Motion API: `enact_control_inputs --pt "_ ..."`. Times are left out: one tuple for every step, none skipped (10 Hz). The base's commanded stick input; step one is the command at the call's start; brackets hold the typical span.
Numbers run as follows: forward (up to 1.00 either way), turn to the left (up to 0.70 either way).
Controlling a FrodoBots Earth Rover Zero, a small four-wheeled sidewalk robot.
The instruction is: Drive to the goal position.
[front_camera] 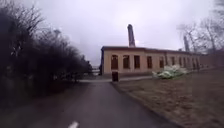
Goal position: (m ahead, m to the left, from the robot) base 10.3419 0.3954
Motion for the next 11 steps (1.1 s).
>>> enact_control_inputs --pt "1.0 0.0" --pt "1.0 0.0" --pt "1.0 0.0" --pt "1.0 0.0" --pt "1.0 0.0" --pt "1.0 0.0" --pt "1.0 0.0" --pt "1.0 0.0" --pt "1.0 0.0" --pt "1.0 0.0" --pt "1.0 0.0"
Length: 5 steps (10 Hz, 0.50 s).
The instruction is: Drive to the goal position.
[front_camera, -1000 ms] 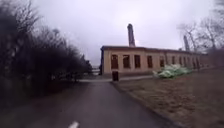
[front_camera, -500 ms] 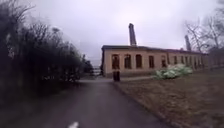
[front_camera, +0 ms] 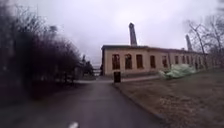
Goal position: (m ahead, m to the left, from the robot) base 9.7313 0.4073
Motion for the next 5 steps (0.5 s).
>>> enact_control_inputs --pt "1.0 0.0" --pt "1.0 0.0" --pt "1.0 0.0" --pt "1.0 0.0" --pt "1.0 0.0"
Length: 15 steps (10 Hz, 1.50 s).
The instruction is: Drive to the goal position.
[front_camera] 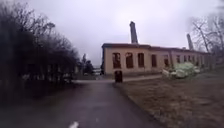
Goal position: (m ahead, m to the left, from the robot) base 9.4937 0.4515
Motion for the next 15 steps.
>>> enact_control_inputs --pt "1.0 0.0" --pt "1.0 0.0" --pt "1.0 0.0" --pt "1.0 0.0" --pt "1.0 0.07" --pt "1.0 0.4" --pt "1.0 0.4" --pt "1.0 0.4" --pt "1.0 0.15" --pt "1.0 0.0" --pt "1.0 0.0" --pt "1.0 0.0" --pt "1.0 0.0" --pt "1.0 0.0" --pt "1.0 0.0"
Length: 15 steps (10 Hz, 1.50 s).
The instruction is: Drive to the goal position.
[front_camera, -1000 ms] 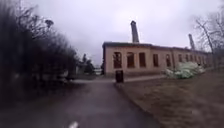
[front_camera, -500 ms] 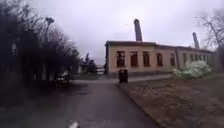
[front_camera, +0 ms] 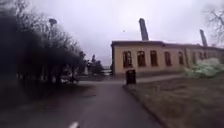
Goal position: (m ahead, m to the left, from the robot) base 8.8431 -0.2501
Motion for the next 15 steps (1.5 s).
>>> enact_control_inputs --pt "1.0 0.0" --pt "1.0 0.0" --pt "1.0 0.0" --pt "1.0 0.0" --pt "1.0 0.0" --pt "1.0 0.0" --pt "1.0 0.0" --pt "1.0 0.0" --pt "1.0 0.0" --pt "1.0 0.0" --pt "1.0 0.0" --pt "1.0 0.0" --pt "1.0 0.0" --pt "1.0 0.0" --pt "1.0 0.0"
